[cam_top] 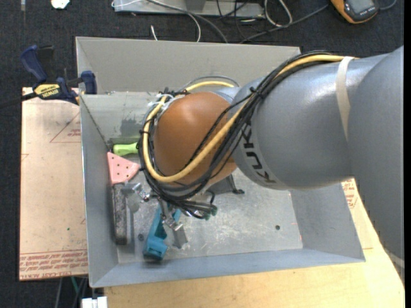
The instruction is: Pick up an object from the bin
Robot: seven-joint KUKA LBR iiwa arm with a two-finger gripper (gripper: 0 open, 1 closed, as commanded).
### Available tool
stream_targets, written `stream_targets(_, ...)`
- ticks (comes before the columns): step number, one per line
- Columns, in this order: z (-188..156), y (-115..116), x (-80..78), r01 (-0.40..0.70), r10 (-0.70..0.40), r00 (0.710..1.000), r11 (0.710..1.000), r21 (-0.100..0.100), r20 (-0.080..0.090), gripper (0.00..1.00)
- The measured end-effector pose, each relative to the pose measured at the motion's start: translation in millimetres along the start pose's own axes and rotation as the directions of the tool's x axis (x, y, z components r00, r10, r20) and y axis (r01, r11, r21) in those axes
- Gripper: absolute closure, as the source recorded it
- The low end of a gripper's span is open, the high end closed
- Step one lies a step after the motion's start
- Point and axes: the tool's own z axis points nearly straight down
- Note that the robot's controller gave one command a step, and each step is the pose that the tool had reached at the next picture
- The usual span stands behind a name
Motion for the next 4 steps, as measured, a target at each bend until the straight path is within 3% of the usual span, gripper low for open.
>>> stream_targets(1,41,-9,10.9,0.114,-0.114,0.993,0.993,0.004,0.008,0.00)
stream_targets(2,67,-18,10.9,0.310,-0.310,0.951,0.951,0.003,0.005,0.00)
stream_targets(3,83,-16,15.7,0.060,-0.060,0.998,0.998,0.002,0.006,0.00)
stream_targets(4,110,-46,-5.0,0.026,-0.026,1.000,1.000,-0.008,-0.014,1.00)
